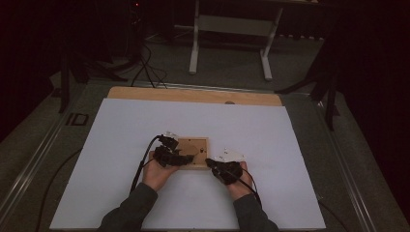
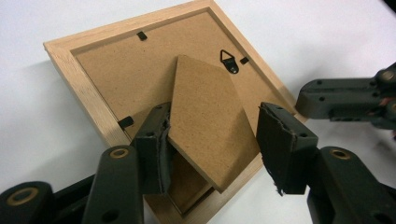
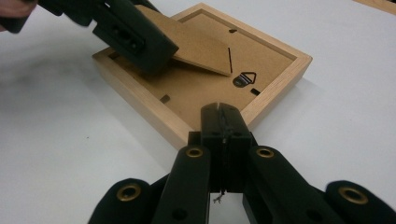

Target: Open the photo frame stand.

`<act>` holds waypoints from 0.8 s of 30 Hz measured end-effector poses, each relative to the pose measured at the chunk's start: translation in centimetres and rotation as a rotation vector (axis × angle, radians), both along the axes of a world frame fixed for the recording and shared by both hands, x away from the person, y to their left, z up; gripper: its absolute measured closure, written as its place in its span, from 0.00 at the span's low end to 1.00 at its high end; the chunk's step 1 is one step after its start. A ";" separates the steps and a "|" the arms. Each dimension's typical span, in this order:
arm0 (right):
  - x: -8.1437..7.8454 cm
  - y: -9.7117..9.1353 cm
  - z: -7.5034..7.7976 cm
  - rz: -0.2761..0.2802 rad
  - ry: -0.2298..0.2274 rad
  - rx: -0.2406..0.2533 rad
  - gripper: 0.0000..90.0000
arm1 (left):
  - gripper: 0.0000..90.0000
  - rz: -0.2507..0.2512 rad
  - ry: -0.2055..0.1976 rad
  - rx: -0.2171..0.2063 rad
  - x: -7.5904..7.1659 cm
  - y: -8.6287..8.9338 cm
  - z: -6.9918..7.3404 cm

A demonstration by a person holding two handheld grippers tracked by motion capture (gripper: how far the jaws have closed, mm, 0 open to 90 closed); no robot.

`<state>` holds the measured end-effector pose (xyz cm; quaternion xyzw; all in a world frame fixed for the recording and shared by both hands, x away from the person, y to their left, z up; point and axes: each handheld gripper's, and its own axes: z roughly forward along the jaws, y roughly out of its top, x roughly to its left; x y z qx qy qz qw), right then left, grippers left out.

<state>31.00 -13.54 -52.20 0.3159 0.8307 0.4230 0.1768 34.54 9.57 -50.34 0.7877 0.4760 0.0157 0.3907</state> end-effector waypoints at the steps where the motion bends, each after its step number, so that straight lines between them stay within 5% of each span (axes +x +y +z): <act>1: 0.0 0.0 0.0 0.000 0.000 0.000 0.99 | 0.54 0.000 0.000 0.000 0.0 0.0 0.0; 11: 0.0 0.0 0.0 -0.001 0.000 0.000 0.99 | 0.59 0.011 0.039 -0.025 0.3 0.3 -0.1; 24: 0.4 -0.5 0.4 -0.025 0.007 0.010 0.90 | 0.59 0.014 -0.015 0.024 -0.1 -0.1 0.1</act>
